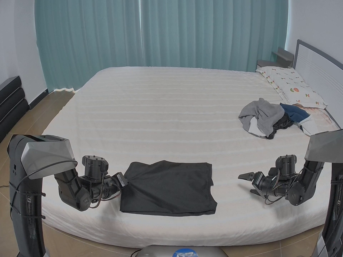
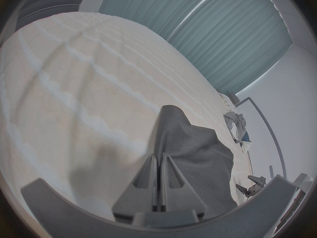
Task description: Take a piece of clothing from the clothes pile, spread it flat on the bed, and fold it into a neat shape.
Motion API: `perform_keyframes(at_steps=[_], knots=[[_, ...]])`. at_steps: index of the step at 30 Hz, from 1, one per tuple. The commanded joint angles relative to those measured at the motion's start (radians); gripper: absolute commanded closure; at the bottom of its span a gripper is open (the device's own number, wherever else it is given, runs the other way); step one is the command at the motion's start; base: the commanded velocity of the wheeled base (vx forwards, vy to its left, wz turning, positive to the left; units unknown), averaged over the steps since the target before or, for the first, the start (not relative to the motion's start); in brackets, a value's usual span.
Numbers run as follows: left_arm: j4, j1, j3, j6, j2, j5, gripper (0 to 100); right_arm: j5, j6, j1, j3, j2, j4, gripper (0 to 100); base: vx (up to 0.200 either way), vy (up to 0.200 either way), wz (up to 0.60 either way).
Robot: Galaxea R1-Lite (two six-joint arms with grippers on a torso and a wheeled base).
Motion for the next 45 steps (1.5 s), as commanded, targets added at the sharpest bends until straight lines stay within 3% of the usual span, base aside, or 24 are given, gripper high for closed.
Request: perform_keyframes(at_steps=[1, 11, 32, 33, 45], knots=[[0.0, 0.0, 0.0, 0.0, 0.004, 0.0, 100, 0.0, 0.0, 0.001, 0.0, 0.001, 0.0, 0, 0.0, 0.2, 0.0], [0.0, -0.001, 0.002, 0.0, 0.005, 0.0, 100, 0.0, 0.0, 0.001, 0.0, 0.001, 0.0, 0, 0.0, 0.2, 0.0], [0.002, -0.02, 0.052, -0.049, -0.029, 0.001, 100, 0.0, 0.0, 0.001, 0.0, 0.001, 0.0, 0, 0.0, 0.0, 0.0], [0.002, -0.021, 0.059, -0.051, -0.033, 0.001, 0, 0.0, 0.0, 0.002, 0.0, 0.001, 0.0, 0, 0.0, 0.0, 0.0], [0.005, -0.018, 0.063, -0.053, -0.055, 0.01, 0, -0.003, -0.007, 0.002, -0.002, 0.004, 0.001, 0, 0.0, 0.0, 0.0]])
